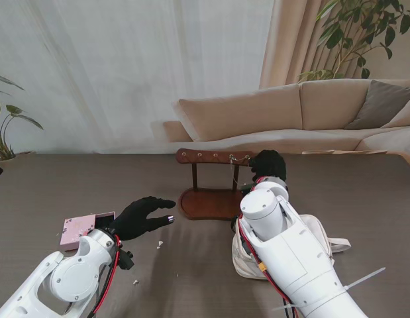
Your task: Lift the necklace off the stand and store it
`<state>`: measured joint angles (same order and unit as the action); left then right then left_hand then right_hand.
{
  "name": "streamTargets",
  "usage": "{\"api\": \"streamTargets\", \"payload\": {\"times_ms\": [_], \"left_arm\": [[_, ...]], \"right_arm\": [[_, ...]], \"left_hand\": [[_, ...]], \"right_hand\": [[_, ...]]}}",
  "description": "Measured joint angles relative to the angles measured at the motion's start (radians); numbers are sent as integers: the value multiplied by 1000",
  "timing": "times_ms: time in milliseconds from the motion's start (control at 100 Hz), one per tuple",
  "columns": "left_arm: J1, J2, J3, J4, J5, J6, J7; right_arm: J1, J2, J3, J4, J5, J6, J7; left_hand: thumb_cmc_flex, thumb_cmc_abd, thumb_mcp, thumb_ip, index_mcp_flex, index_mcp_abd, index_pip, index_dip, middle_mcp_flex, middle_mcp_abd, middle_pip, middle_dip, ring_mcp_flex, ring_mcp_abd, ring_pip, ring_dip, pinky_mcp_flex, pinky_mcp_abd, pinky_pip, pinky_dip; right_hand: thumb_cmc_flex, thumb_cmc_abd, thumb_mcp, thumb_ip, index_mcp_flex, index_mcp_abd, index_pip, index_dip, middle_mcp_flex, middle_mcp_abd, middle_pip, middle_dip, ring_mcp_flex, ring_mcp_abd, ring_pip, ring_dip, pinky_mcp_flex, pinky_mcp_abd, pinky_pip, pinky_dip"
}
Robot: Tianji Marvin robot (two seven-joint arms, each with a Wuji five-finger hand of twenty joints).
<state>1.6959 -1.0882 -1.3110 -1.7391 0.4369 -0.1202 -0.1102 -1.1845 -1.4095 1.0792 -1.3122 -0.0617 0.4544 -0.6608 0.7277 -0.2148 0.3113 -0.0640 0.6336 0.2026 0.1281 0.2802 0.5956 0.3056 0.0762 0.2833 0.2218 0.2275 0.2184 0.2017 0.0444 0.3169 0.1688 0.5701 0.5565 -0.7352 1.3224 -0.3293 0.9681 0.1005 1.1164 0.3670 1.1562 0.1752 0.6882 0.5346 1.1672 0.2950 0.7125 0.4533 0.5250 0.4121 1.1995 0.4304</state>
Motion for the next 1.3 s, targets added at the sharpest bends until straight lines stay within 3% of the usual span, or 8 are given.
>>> {"api": "streamTargets", "payload": {"times_ms": [1300], "left_arm": [[7, 1, -8, -5, 2, -1, 0]], "right_arm": [[0, 13, -7, -90, -19, 18, 26]], "left_hand": [[0, 0, -3, 0, 0, 0, 0, 0, 0, 1, 0, 0, 0, 1, 0, 1, 0, 0, 0, 0]], "right_hand": [[0, 0, 0, 0, 0, -1, 0, 1, 0, 0, 0, 0, 0, 0, 0, 5, 0, 0, 0, 0]]}}
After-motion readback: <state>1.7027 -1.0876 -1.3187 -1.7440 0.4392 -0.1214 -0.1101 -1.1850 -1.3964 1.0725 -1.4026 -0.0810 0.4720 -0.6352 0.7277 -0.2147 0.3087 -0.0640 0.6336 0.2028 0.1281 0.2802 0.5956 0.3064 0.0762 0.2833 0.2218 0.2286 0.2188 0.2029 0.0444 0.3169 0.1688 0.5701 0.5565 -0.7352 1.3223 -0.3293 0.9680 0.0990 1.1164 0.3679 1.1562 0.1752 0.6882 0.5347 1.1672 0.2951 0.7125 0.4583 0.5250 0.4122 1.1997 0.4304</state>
